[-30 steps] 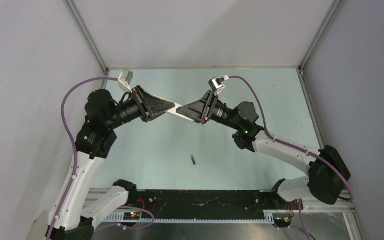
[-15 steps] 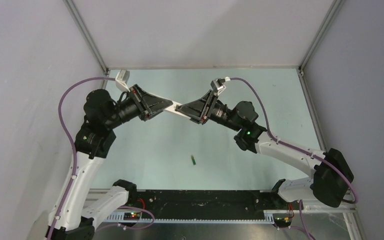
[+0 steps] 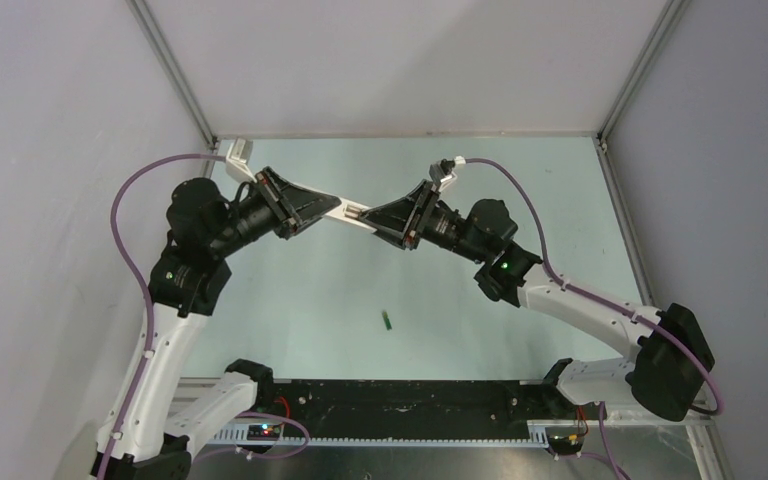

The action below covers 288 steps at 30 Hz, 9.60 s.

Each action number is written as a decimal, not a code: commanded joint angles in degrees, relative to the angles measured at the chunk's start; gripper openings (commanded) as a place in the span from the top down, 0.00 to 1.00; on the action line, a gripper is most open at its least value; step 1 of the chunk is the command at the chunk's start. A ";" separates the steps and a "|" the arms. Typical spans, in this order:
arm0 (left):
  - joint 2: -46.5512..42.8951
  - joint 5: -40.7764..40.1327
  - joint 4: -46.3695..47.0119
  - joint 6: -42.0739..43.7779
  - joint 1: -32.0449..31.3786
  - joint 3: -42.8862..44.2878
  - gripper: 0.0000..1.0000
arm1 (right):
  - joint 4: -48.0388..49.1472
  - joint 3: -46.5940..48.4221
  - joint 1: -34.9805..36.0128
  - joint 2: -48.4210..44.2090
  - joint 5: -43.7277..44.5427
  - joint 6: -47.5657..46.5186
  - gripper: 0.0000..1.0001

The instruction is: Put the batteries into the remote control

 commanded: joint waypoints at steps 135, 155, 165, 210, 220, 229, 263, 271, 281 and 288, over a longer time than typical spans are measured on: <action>-17.95 13.18 5.55 30.11 -1.97 -21.05 1.00 | -48.42 8.19 10.02 23.74 27.49 -42.65 0.48; -11.09 6.61 5.55 29.26 -2.05 -12.66 1.00 | -51.30 45.13 -5.18 52.06 16.97 -69.79 0.24; -8.78 6.90 5.65 30.48 -1.94 -10.01 1.00 | -57.83 54.65 -5.73 59.62 18.13 -74.49 0.32; -17.06 3.60 5.57 31.65 -1.99 -23.69 1.00 | -61.44 6.51 10.32 24.96 30.91 -30.13 0.84; -20.66 1.33 5.56 30.44 -1.98 -25.64 1.00 | -61.00 6.14 11.00 23.79 34.02 -23.40 0.65; -20.85 0.12 5.56 30.80 -2.04 -26.08 1.00 | -62.73 3.89 11.38 16.74 37.87 -19.88 0.65; -19.82 -4.22 5.23 30.85 -1.88 -28.18 1.00 | -50.47 -2.27 12.31 19.94 29.38 -22.37 0.82; -18.74 -5.15 5.11 31.89 -1.80 -27.28 1.00 | -55.21 1.09 11.97 16.86 34.85 -23.81 0.73; -19.89 -9.52 3.44 31.94 -1.31 -25.92 1.00 | -56.46 5.65 11.00 21.90 38.54 -27.75 0.67; -20.42 -9.68 2.53 31.60 -1.32 -25.69 1.00 | -58.41 8.21 11.08 25.96 42.30 -28.80 0.58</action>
